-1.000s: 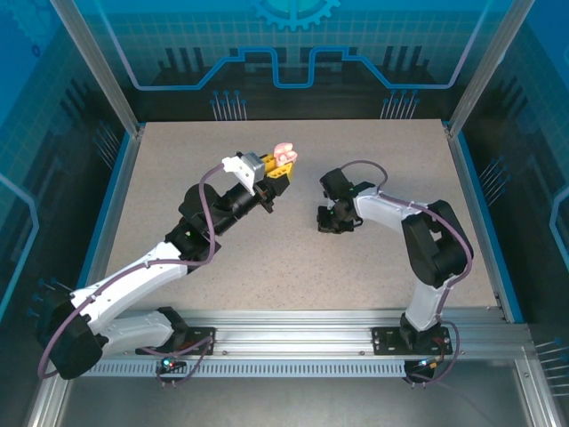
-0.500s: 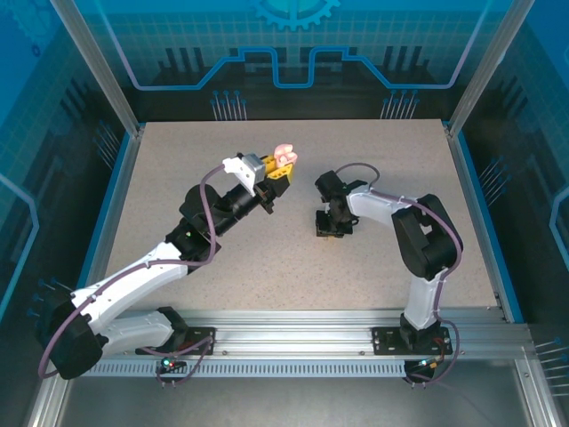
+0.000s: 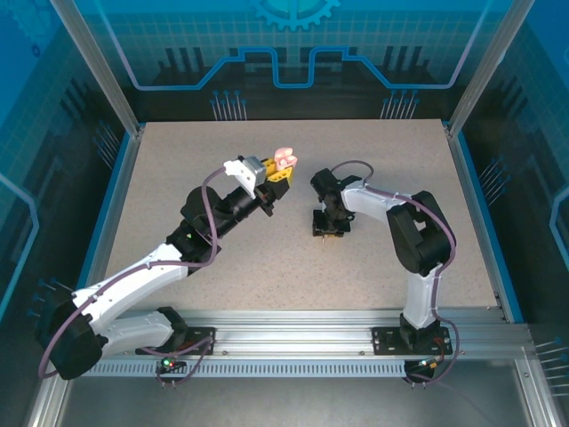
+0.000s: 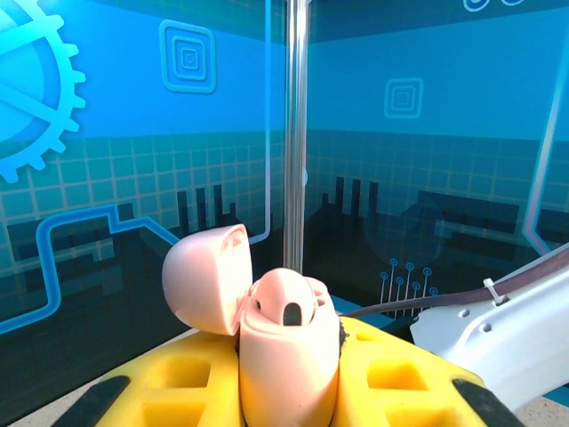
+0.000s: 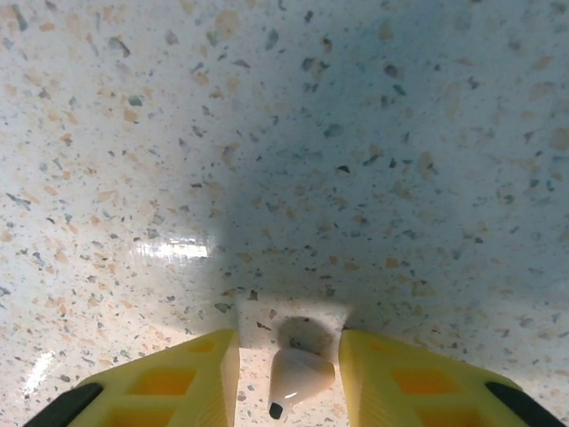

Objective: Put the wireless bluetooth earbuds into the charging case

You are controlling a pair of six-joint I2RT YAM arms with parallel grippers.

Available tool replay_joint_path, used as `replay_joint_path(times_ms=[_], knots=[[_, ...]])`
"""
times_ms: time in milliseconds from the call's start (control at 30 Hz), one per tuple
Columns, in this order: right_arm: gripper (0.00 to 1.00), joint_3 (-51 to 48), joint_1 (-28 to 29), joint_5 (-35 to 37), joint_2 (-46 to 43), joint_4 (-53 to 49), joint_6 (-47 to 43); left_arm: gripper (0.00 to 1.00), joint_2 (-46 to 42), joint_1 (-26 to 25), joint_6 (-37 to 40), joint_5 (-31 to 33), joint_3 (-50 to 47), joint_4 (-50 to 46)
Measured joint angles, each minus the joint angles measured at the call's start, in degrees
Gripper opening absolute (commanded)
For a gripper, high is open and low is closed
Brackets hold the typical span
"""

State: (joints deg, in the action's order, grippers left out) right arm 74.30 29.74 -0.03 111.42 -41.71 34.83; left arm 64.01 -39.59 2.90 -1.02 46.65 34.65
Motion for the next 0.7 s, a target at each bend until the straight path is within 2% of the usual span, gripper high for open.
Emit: replay_joint_path(times_ms=[700], knots=[[0.32, 1.9, 0.5, 2.4, 1.7, -2.9, 12.2, 0.0, 0.0, 0.0, 0.0, 0.2, -0.9, 0.6]])
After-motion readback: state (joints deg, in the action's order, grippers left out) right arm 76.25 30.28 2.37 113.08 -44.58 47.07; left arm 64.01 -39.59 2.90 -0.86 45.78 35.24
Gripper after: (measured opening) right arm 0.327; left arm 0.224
